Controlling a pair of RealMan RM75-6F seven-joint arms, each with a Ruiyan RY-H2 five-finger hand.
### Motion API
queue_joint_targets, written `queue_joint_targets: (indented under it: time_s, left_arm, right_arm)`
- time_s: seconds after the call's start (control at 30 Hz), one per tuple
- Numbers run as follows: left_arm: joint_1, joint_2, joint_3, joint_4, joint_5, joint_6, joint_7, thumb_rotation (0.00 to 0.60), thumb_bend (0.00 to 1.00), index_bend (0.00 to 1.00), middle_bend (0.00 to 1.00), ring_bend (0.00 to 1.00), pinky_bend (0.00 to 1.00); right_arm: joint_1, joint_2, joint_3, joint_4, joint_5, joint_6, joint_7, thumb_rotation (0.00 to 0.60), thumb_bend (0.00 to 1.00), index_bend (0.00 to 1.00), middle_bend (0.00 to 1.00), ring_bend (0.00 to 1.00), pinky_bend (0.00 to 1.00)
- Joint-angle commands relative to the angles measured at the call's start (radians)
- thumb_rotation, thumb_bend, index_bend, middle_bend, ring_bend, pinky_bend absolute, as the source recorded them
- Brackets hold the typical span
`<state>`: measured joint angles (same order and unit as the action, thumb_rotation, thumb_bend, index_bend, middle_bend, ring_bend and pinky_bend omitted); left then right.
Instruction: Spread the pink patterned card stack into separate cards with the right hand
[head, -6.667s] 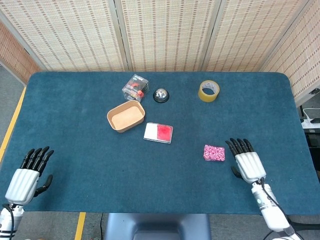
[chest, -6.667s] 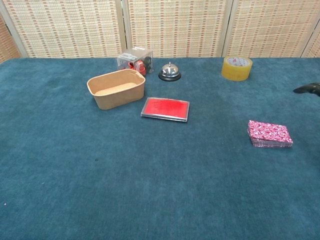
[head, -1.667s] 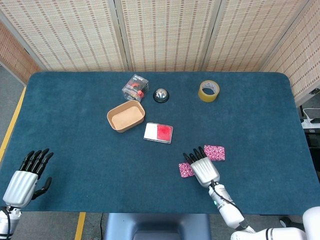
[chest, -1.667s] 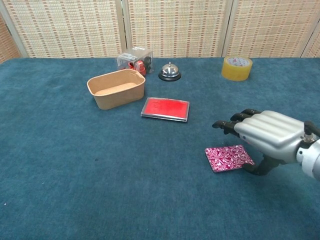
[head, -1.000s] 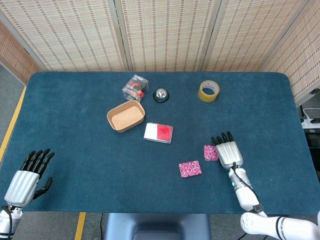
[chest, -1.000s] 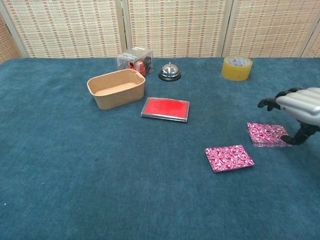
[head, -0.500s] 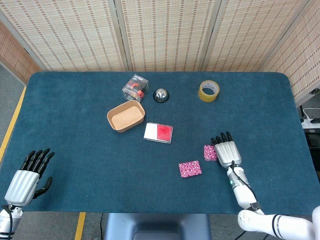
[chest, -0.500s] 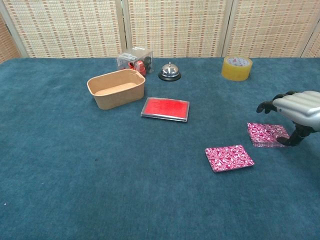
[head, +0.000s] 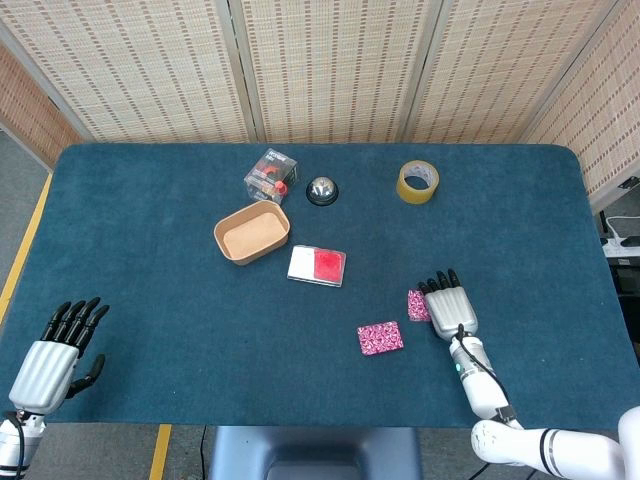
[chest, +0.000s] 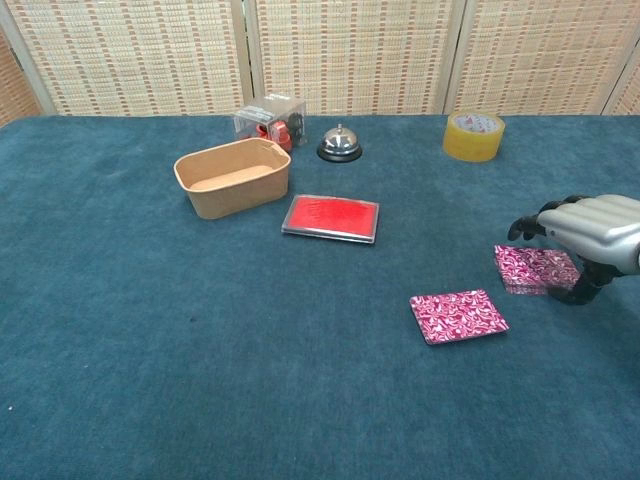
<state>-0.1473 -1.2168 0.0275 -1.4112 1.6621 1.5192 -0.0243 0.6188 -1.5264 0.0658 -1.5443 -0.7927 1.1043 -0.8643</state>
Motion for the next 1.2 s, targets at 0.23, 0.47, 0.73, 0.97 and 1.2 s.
queue_joint_targets:
  time_s: [0.23, 0.47, 0.73, 0.97, 1.2]
  left_arm:
    - [0.001, 0.001, 0.001, -0.001, 0.001, 0.002, -0.002, 0.600, 0.46, 0.00, 0.00, 0.00, 0.01]
    - [-0.001, 0.001, 0.001, 0.001, 0.003, 0.002, -0.004, 0.600, 0.46, 0.00, 0.00, 0.00, 0.01]
    - [-0.001, 0.000, 0.000, 0.002, 0.004, 0.003, -0.003, 0.600, 0.46, 0.00, 0.00, 0.00, 0.01]
    - [-0.001, -0.002, 0.001, 0.006, 0.006, 0.004, -0.007, 0.600, 0.46, 0.00, 0.00, 0.00, 0.01]
    - [-0.001, -0.001, 0.000, 0.004, 0.005, 0.005, -0.005, 0.600, 0.46, 0.00, 0.00, 0.00, 0.01]
  right_arm:
    - [0.007, -0.018, -0.006, 0.009, 0.009, 0.009, -0.010, 0.600, 0.29, 0.22, 0.16, 0.06, 0.00]
    - [0.009, -0.023, -0.005, 0.009, 0.011, 0.021, -0.013, 0.600, 0.29, 0.28, 0.24, 0.13, 0.00]
    - [0.010, -0.029, -0.007, 0.012, 0.010, 0.028, -0.016, 0.600, 0.29, 0.36, 0.31, 0.20, 0.00]
    - [0.004, -0.039, -0.007, 0.023, -0.018, 0.052, -0.004, 0.600, 0.29, 0.47, 0.39, 0.28, 0.03]
    - [-0.002, -0.045, -0.006, 0.028, -0.042, 0.065, 0.009, 0.600, 0.29, 0.59, 0.46, 0.36, 0.04]
